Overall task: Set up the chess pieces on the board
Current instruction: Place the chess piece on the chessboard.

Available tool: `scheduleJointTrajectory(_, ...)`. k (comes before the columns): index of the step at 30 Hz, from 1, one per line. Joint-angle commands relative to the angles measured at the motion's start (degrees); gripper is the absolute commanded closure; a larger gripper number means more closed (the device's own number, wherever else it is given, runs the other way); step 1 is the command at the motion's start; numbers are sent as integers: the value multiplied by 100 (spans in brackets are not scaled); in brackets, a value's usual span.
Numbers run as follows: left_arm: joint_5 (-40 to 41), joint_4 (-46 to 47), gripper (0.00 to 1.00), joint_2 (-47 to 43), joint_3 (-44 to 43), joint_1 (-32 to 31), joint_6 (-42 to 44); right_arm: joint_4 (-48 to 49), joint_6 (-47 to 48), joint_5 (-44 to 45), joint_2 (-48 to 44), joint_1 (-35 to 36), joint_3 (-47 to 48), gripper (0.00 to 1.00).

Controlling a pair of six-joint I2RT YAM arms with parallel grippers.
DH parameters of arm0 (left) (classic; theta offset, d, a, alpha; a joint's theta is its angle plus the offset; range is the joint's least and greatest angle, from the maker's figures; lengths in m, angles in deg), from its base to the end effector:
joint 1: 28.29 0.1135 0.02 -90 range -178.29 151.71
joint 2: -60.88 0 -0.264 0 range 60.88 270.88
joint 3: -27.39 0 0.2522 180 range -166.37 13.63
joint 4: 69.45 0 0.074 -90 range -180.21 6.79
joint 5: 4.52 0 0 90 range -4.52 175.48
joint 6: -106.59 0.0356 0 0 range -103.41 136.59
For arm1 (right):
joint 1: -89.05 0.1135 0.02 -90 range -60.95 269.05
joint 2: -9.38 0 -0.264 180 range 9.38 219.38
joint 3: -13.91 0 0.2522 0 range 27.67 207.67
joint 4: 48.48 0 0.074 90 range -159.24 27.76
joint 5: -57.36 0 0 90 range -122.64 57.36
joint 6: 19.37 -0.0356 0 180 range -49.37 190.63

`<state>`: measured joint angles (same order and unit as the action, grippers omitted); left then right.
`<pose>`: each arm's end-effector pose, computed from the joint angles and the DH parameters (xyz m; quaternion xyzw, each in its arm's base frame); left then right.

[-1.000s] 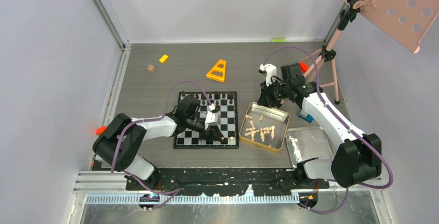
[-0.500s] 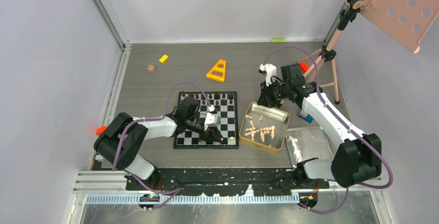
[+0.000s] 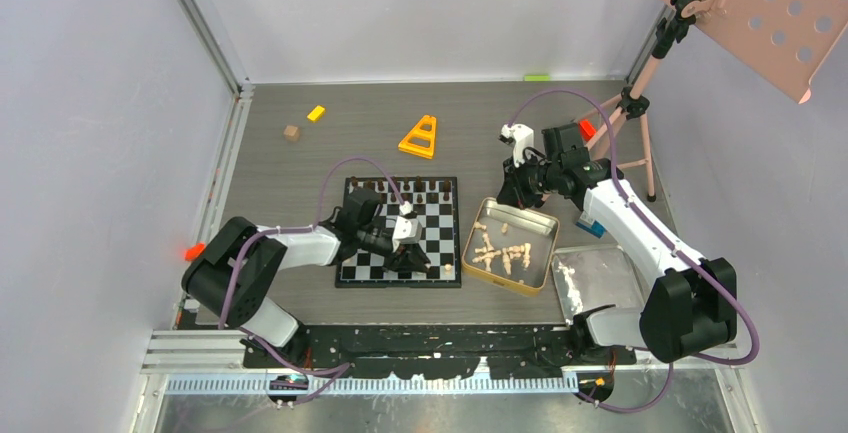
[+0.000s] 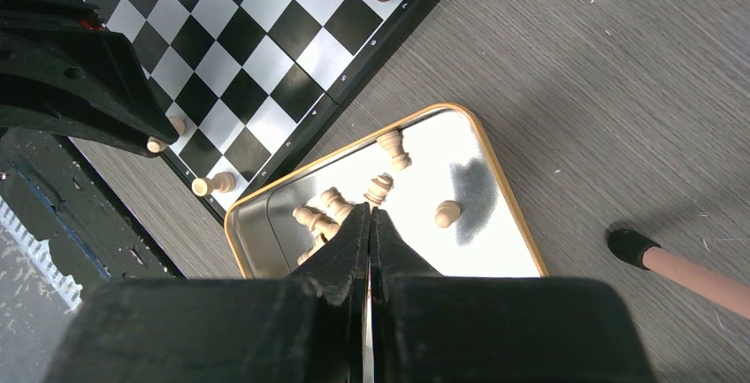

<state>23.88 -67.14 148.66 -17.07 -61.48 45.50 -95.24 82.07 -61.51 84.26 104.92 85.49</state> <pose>0.2020 -0.1696 0.1446 0.5850 0.5602 -0.4789 0.3385 0.2554 0.0905 0.2732 -0.2976 0.8644 0.2469 0.3214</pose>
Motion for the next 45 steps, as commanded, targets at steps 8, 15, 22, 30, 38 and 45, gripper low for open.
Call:
scheduleJointTrajectory(8,-122,142,61,-103,127,32,86,186,7,-93,-153,-42,-17,99)
scheduleJointTrajectory(15,-123,-90,64,-165,92,32,175,187,15,-111,-90,-37,2,99)
scheduleJointTrajectory(22,-269,-671,80,-196,-37,34,494,185,16,-94,-103,-36,-24,99)
scheduleJointTrajectory(30,-59,-504,76,-236,23,38,426,186,9,-93,-115,-41,-24,99)
scheduleJointTrajectory(38,98,-93,75,-134,51,32,167,185,7,-102,-121,-38,-17,99)
scheduleJointTrajectory(45,165,186,75,-18,55,34,10,177,7,-111,-126,-42,-24,99)
